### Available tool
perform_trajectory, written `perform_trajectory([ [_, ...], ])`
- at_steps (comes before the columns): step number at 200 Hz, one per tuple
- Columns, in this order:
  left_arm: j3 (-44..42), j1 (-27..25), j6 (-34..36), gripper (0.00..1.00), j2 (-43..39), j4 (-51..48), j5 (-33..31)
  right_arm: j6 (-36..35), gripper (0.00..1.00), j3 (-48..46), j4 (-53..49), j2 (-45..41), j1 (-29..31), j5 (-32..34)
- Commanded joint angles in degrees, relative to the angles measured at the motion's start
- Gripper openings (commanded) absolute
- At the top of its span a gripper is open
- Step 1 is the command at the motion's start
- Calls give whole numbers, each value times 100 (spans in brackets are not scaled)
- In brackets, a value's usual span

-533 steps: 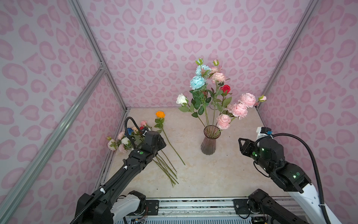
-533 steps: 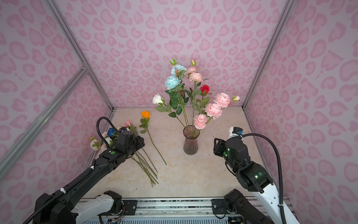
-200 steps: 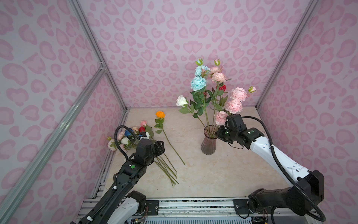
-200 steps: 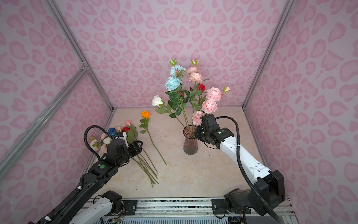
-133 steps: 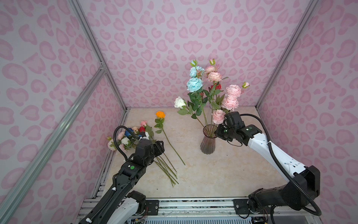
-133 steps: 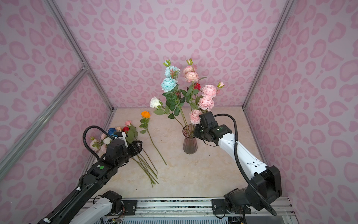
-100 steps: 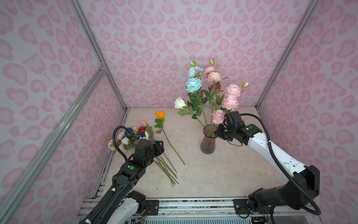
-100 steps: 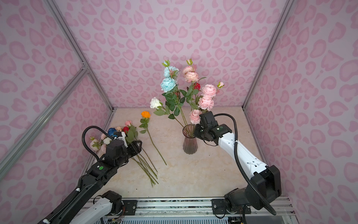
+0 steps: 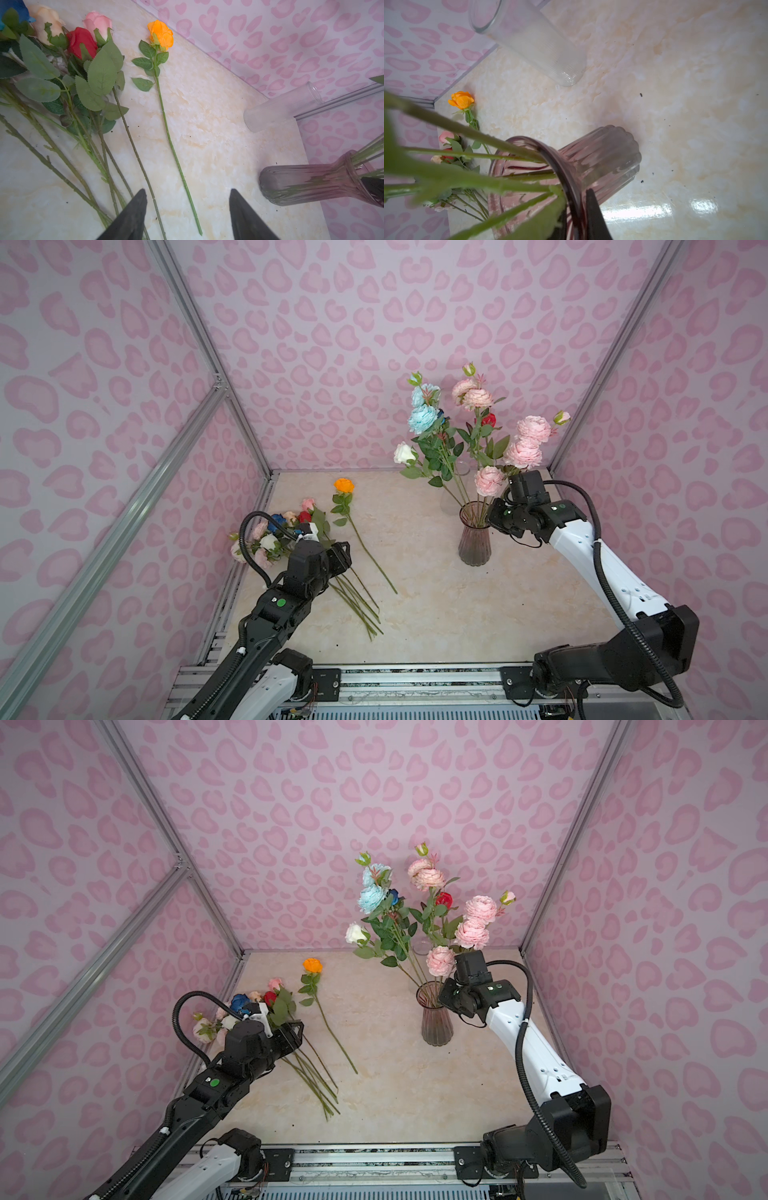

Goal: Arrange the flowers into the vase
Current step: 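Slide the pink vase farther from the robot with the right gripper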

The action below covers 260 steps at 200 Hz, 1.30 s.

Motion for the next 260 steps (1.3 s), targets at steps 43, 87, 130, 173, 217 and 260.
perform_trajectory([
  [43, 55, 2, 18, 64, 5, 82, 24, 17, 0, -212, 1256, 22, -897, 24],
  [87, 211, -2, 16, 64, 27, -15, 22, 15, 0, 206, 1733, 818, -1377, 122],
  [130, 335, 2, 63, 64, 27, -121, 8, -6, 0, 1352, 1552, 1963, -1705, -105],
  [173, 496, 2, 78, 64, 85, -269, 42, 107, 0, 2814, 863, 3083, -1902, -280],
  [217, 672, -1, 76, 63, 283, -279, 101, 172, 0, 3985, 188, 3837, -1945, -550],
  [260, 710, 2, 104, 63, 373, -289, 92, 18, 3, 4235, 29, 3963, -1916, -488],
])
